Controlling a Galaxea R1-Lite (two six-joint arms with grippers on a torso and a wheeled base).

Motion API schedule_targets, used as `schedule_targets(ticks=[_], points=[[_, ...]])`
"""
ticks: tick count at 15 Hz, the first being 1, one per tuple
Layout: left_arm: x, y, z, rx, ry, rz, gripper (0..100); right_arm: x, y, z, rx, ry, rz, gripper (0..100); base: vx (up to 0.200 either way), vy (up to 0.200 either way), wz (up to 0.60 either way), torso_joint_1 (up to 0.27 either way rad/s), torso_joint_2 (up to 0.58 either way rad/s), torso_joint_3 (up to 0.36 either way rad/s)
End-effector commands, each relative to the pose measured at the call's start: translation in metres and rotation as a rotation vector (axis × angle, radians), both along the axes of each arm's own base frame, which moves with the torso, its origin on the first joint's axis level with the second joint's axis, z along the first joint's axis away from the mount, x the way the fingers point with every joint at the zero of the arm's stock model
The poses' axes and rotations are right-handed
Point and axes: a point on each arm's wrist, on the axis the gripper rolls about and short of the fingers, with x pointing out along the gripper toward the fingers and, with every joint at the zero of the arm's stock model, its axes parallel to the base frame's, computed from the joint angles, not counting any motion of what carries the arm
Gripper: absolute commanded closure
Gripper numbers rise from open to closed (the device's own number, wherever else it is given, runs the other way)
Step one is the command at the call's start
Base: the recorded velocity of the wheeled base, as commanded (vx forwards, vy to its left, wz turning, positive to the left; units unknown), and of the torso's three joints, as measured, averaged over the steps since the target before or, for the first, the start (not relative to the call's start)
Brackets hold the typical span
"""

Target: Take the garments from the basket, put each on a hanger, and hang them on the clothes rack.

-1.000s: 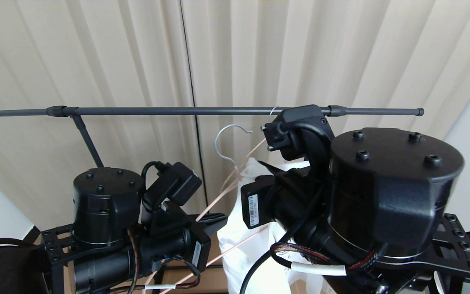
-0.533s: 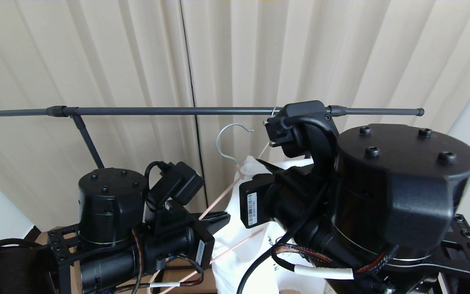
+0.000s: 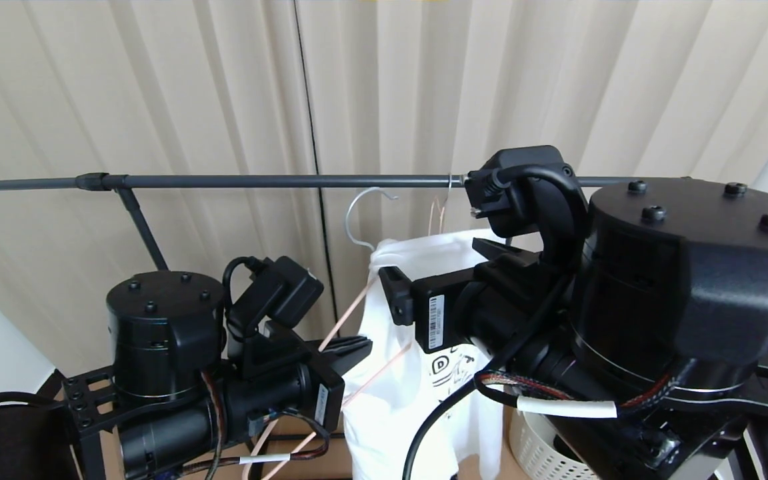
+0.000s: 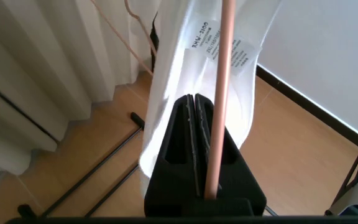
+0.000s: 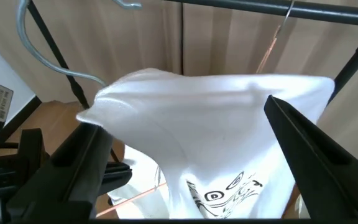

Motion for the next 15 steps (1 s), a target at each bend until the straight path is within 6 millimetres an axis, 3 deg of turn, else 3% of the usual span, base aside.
schedule_targets(ticks=[1,8,15], points=[[0.0,0.002,0.001,-0.007,-0.008,0.005,100,0.0,-0.002,0.001,0.004,-0.002,-0.006,0,0.0,0.0,0.0,0.0,0.0,0.0],[-0.011,0.009,0.0,-0.012,-0.022,-0.006,100,0.021,-0.002,0.005,0.031,-0.013,-0.064,0,0.0,0.0,0.0,0.0,0.0,0.0],[-0.007,0.011,0.002,-0.028,-0.042,0.006,100,0.008,-0.02,0.009,0.019,0.003,0.015,0,0.0,0.0,0.0,0.0,0.0,0.0]])
